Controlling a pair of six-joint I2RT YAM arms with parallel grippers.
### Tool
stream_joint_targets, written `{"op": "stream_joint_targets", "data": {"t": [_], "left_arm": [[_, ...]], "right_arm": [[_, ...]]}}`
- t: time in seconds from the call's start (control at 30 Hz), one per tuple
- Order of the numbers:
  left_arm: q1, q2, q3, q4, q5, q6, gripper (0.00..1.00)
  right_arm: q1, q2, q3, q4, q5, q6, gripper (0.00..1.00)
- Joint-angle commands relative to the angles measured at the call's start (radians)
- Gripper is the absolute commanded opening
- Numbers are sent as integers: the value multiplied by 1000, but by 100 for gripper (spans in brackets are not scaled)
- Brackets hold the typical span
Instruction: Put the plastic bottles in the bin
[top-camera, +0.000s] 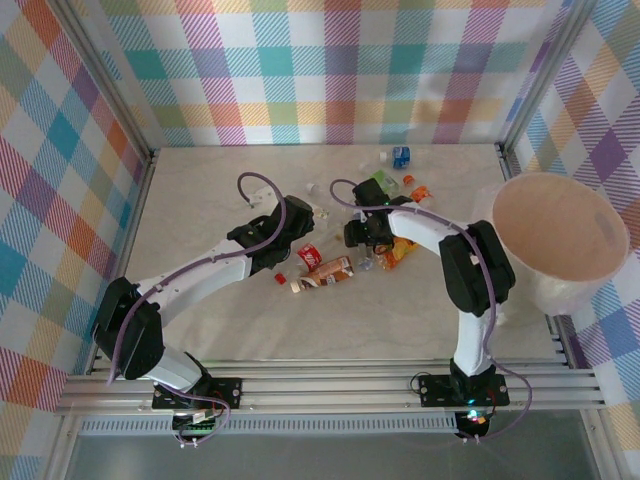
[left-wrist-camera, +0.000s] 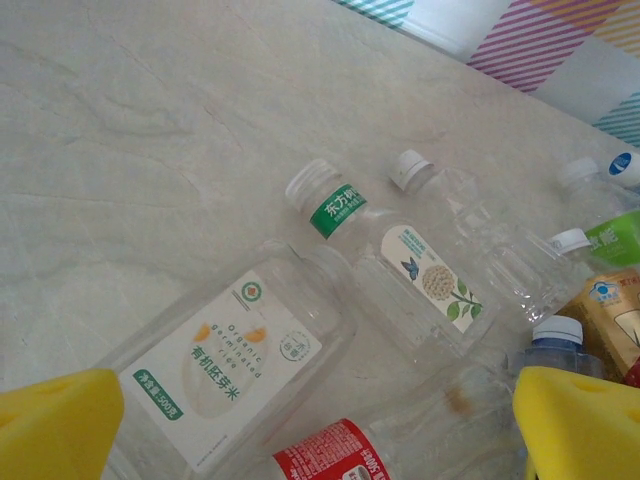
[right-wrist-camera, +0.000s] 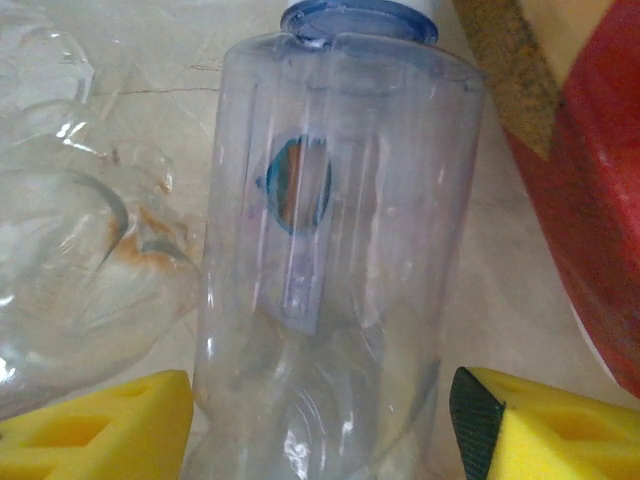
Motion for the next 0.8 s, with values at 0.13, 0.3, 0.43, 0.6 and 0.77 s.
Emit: {"op": "stream_joint_targets", "data": {"t": [0.13,0.3,0.43,0.6,0.77], "left_arm": [[-6,-42,-7,37,62,80,100],[-6,-83,-55,161,145,163,100],[-6,-102,-67,262,305,278,100],[-7,-92,-68,416,612,372,100],[-7,-65,-45,556,834,420,100]], "right_arm": [[10,61,62,4,32,6,65],[9,-41,23,69,51,-11,56],[10,-156,-34,117,75,-40,53],[10,-322,-105,184,72,-72,53],[-16,-478,-140,220,59,-100,51]]}}
